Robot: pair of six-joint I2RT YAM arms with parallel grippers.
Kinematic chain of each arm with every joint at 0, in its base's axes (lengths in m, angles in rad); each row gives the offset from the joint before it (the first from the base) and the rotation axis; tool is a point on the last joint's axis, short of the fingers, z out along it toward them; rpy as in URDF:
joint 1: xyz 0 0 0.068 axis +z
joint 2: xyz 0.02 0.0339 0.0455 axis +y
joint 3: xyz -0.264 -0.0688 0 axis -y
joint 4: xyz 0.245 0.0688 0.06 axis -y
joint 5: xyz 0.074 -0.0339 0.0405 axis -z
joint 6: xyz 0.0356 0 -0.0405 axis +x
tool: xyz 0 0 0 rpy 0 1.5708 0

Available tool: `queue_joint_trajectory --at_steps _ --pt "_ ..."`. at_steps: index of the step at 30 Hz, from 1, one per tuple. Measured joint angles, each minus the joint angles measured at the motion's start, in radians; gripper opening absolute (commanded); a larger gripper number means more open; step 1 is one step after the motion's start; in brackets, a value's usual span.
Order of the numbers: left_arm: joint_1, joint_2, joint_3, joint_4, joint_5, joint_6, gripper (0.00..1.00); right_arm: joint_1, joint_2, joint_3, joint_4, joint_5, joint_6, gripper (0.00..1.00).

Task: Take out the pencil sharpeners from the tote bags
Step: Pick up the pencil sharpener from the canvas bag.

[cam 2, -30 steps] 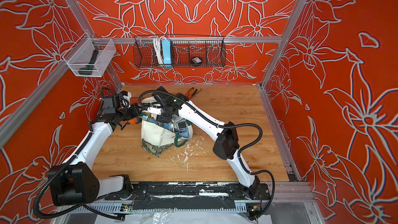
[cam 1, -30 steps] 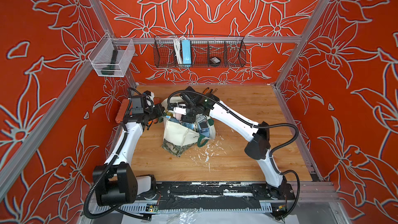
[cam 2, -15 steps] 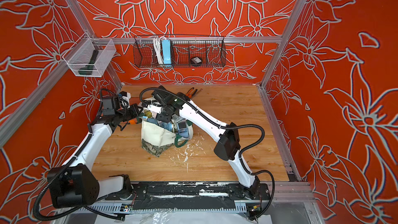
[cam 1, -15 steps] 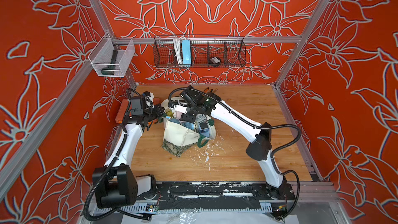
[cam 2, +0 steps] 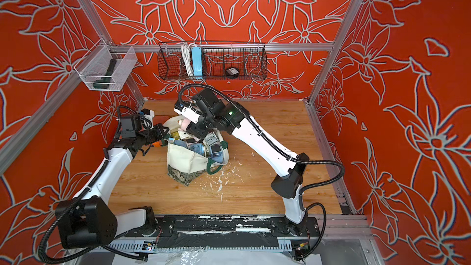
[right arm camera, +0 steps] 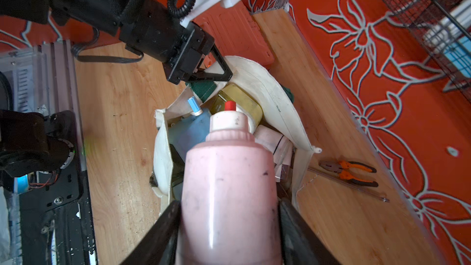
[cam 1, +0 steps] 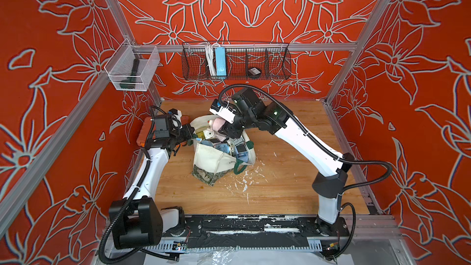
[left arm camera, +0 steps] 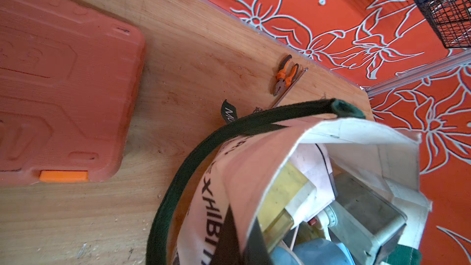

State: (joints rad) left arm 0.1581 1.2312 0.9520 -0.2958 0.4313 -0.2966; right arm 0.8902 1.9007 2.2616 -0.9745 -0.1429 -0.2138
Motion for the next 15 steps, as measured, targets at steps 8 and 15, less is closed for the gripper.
queue_joint_trajectory --at_steps 8,15 --pt "0.000 -0.006 -0.003 -0.002 -0.006 0.000 0.00 -0.229 -0.177 -0.232 0.134 -0.053 0.185 0.14" --pt "0.000 -0.009 -0.005 -0.003 -0.011 0.000 0.00 -0.465 -0.281 -0.471 0.323 -0.045 0.344 0.16"
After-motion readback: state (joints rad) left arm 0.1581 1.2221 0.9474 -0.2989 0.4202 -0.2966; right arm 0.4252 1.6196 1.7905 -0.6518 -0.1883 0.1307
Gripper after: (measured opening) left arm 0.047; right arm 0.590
